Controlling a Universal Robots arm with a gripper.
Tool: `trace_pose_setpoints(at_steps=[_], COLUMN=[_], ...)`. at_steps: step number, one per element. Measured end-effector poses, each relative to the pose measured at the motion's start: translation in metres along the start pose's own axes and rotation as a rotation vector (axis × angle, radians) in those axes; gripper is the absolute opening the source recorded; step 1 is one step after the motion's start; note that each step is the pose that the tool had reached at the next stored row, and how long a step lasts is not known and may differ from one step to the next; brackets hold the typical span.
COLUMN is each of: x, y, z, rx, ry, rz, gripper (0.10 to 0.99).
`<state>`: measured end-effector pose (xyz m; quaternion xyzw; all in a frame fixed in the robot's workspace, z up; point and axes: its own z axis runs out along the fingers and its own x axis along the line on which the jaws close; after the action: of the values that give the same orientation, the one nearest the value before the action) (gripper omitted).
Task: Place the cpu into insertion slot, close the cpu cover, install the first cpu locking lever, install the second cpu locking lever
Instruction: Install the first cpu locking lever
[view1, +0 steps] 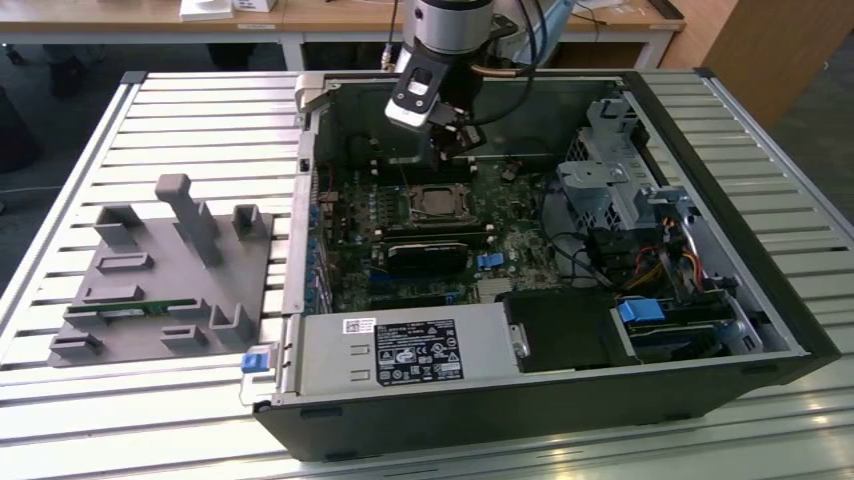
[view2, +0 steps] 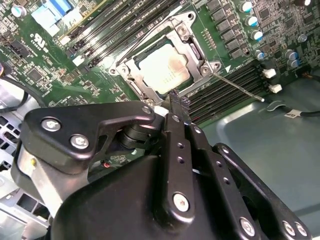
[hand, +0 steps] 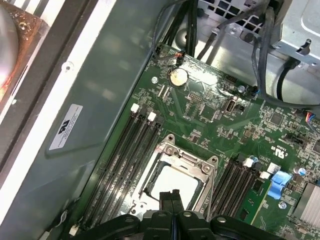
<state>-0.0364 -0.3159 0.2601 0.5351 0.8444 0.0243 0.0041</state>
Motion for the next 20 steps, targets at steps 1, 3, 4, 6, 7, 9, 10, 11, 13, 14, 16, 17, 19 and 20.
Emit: trace_pose_setpoints(at_steps=[1,3,4,6,7,9,10,11,13,14,16,17,19,20], x=[0.0000,0.0000,0.0000,0.0000,0.0000,0.0000,0.0000,0.0000,0.0000,0.0000,0.0000,0.0000,0.0000,0.0000], y=[0.0000,0.0000,0.0000,0.0000,0.0000,0.0000,0.0000,0.0000,0.0000,0.0000,0.0000,0.0000,0.0000,0.0000], z=[0.0000,0.0000,0.0000,0.0000,0.0000,0.0000,0.0000,0.0000,0.0000,0.0000,0.0000,0.0000,0.0000,0.0000], rx=[0.000,0.000,0.000,0.000,0.000,0.001,0.001,0.001,0.001,0.001,0.001,0.001,0.001,0.001], ry=[0.0002,0.0006,0.0007,0.0010,0.0013,0.0016,0.0018,0.0019,0.0022,0.0024,0.0028,0.0029,0.0032,0.0034], rz=[-0.004,-0.012,-0.016,-0.023,-0.027,-0.035,-0.038,-0.042,-0.049,-0.053,-0.060,-0.063,-0.070,-0.073], gripper=[0.106,0.106,0.106,0.106,0.106,0.106,0.106,0.106,0.106,0.106,0.106,0.106,0.106,0.106])
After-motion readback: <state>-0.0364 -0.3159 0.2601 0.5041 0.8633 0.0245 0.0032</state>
